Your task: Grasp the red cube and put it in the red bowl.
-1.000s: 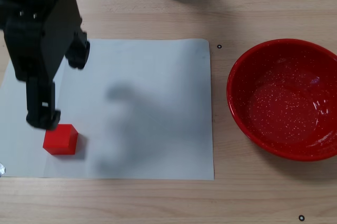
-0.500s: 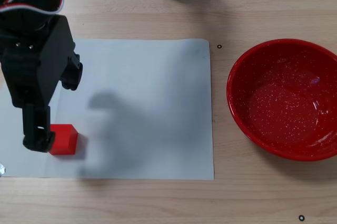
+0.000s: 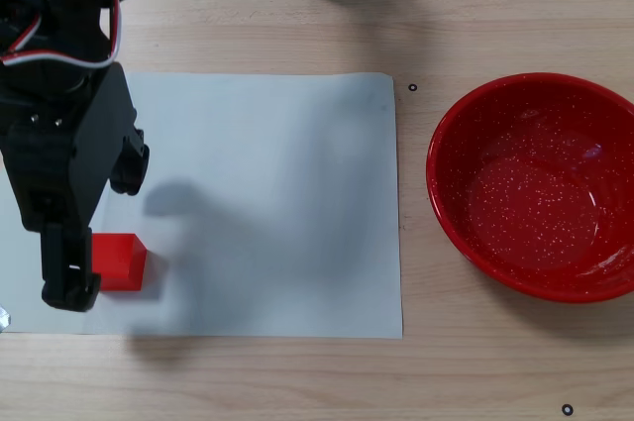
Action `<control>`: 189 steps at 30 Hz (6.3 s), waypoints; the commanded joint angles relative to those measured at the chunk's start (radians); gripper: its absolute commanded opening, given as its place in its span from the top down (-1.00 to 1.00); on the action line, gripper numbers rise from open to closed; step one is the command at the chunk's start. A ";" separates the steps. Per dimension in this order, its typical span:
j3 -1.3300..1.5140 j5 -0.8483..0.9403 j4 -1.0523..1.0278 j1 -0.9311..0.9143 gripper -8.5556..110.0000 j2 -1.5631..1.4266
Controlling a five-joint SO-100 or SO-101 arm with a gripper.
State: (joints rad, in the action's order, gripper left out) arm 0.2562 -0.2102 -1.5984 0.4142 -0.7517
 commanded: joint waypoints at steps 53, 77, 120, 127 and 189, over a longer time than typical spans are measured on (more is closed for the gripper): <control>-0.233 -0.067 -0.028 -0.005 0.63 0.044; -0.199 -0.002 -0.184 0.005 0.85 -0.155; 0.459 0.178 -0.244 -0.520 0.85 -0.962; 0.491 0.233 -0.238 -0.693 0.85 -0.953; 0.486 0.328 -0.307 -0.833 0.85 -0.911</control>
State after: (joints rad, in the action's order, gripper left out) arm 0.7639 0.1319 -1.8730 -0.4372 -1.5186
